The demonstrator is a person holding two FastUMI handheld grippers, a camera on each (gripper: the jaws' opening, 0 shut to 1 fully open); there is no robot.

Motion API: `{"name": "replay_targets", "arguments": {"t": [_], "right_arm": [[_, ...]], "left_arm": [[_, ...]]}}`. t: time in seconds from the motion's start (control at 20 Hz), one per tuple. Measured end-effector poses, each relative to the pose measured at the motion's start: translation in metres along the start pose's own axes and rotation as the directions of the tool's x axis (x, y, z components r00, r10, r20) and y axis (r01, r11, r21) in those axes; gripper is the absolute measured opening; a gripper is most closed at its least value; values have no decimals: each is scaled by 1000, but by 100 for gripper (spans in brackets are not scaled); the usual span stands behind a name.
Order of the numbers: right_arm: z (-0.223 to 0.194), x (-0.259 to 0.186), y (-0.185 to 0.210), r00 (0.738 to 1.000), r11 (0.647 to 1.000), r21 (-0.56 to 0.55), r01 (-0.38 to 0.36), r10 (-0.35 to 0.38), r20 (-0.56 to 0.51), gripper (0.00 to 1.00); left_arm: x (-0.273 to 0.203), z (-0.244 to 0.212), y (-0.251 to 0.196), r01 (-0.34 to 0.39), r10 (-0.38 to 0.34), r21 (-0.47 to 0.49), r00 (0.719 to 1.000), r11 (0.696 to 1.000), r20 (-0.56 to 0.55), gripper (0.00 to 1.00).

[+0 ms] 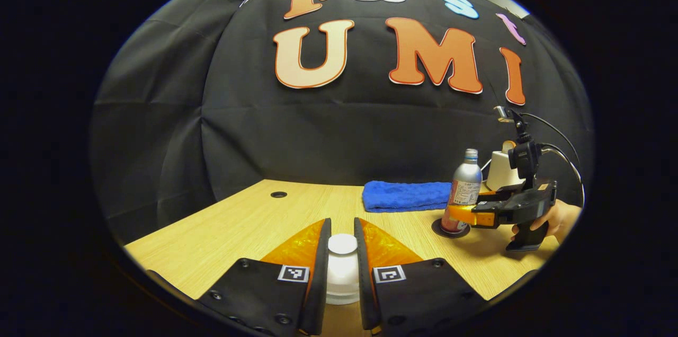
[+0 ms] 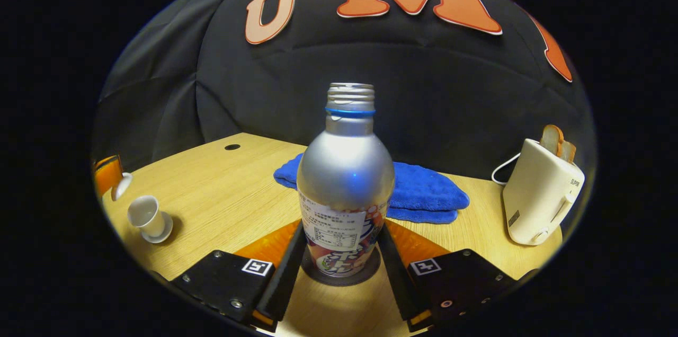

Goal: Open the teacup lid with one hand, grasp the water bottle and pour water into the teacup with the other hand; after pouring, place the water bottle on the coaster and then close the teacup lid.

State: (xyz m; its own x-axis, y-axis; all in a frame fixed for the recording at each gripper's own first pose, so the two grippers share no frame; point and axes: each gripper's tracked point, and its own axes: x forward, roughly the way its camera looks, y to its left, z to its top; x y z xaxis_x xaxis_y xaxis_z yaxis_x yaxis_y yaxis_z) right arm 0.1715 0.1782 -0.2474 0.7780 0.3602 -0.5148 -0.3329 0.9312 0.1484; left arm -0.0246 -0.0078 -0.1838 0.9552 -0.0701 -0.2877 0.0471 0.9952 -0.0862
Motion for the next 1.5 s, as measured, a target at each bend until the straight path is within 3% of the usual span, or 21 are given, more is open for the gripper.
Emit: {"name": "replay_targets", "arguments": {"t": [0.5,0.55,0.7,0.8,1.05,1.35,1.5], "right_arm": [[-2,-7,-3,1000,1000,-24,12,-12,-5,92],[-4,-9,-5,1000,1000,-26,17,-17,-10,97],[-6,-20,-9,1000,999,-23,29,-29,-9,94],[-7,-36,-11,999,999,6,37,-37,2,98],[5,-74,-24,994,996,-19,89,-88,68,98],[36,-128,-38,971,986,-50,159,-147,188,98],[52,-153,-44,955,979,-53,197,-179,235,97]], "left_arm": [[17,-40,1,-4,3,-6,995,1000,-100,30],[17,-44,1,-6,5,-7,994,1000,-107,30],[22,-51,1,-5,5,0,994,1000,-113,34],[23,-50,1,-9,10,11,994,1000,-111,28],[22,-52,0,-8,12,31,992,999,-123,33],[15,-11,-8,-15,16,44,1000,999,-20,71],[8,24,-23,4,-7,56,999,998,49,83]]}}
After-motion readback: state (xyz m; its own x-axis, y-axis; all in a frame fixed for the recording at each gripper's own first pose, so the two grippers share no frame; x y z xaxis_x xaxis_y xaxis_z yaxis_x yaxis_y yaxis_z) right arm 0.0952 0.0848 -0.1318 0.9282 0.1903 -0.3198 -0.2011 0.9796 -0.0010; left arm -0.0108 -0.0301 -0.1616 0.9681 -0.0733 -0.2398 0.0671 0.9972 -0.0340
